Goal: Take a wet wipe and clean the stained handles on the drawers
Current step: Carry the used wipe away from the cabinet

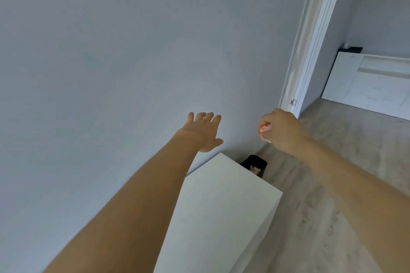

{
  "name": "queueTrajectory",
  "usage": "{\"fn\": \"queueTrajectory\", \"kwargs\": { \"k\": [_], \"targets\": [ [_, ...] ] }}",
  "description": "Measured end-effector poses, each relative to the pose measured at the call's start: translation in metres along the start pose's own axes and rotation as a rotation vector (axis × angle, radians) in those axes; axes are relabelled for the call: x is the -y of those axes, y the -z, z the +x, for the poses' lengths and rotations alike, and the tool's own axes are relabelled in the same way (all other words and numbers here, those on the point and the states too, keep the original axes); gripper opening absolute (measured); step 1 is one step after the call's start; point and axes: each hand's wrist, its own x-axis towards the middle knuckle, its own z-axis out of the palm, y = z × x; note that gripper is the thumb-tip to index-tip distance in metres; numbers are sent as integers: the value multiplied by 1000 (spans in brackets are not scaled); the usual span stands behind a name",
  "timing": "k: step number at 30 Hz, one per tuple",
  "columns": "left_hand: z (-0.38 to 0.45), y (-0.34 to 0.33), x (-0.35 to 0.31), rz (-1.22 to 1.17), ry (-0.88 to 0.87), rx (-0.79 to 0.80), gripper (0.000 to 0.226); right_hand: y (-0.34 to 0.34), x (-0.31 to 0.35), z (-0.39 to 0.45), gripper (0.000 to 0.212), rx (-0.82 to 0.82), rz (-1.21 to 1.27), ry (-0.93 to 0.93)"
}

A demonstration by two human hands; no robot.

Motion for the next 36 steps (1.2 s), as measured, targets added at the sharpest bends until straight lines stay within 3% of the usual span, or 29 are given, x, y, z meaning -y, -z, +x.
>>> {"fn": "queueTrajectory", "kwargs": {
  "k": [8,14,24,36],
  "targets": [
    [200,12,-95,-56,45,6,69,11,-172,141,11,68,50,61],
    [319,-26,-124,-125,138,127,69,-18,-261,246,12,160,79,94],
    [533,-130,-148,-232,231,254,71,-120,-381,429,15,331,117,184],
    [686,-264,-166,-259,353,581,66,-295,-505,561,16,700,269,120]
  ]
}}
